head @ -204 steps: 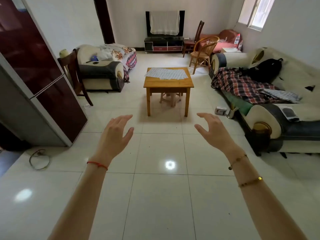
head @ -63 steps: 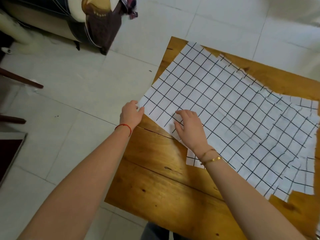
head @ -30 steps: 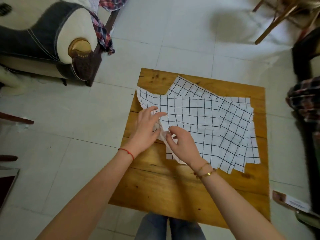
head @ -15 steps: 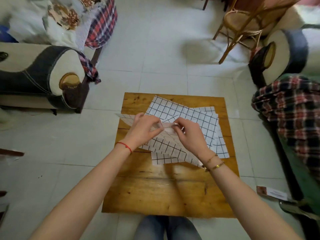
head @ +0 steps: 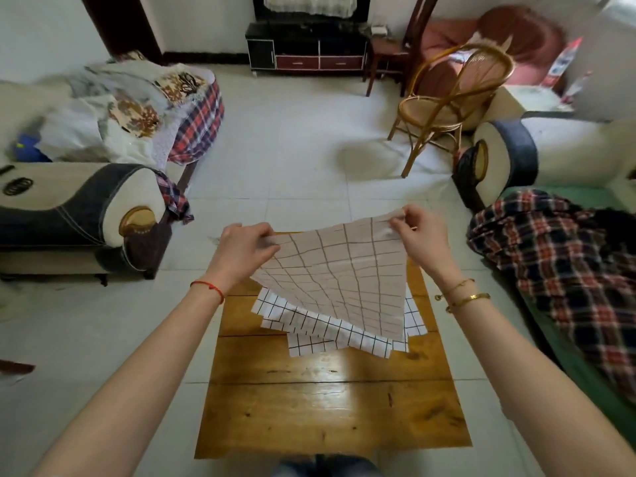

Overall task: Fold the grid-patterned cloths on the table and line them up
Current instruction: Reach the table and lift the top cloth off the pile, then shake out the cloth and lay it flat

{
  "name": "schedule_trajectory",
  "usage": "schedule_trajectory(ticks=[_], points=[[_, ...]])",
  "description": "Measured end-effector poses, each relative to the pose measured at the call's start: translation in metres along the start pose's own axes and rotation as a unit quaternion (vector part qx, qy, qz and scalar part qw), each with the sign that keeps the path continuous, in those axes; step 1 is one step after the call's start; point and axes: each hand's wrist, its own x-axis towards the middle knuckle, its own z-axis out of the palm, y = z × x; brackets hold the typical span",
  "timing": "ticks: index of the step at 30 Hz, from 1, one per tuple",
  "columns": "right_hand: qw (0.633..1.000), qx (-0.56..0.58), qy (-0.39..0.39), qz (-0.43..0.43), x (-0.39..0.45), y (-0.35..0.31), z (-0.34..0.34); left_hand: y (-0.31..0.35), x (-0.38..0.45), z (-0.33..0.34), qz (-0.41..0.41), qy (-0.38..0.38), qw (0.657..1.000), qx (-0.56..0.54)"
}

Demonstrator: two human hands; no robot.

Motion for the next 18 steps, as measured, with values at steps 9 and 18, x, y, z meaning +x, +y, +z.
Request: schedule_trajectory(ticks=[9, 18], points=[[0.997, -0.065, 0.039, -0.018, -0.007, -0.002, -0.059, 0.011, -0.006, -0.054, 0.047, 0.035, 0.998, -0.039], [0.983, -0.158, -0.002, -0.095, -0.013, -0.012, -0.087, 0.029, -0.019, -0.085, 0.101, 0.074, 0.991, -0.050]])
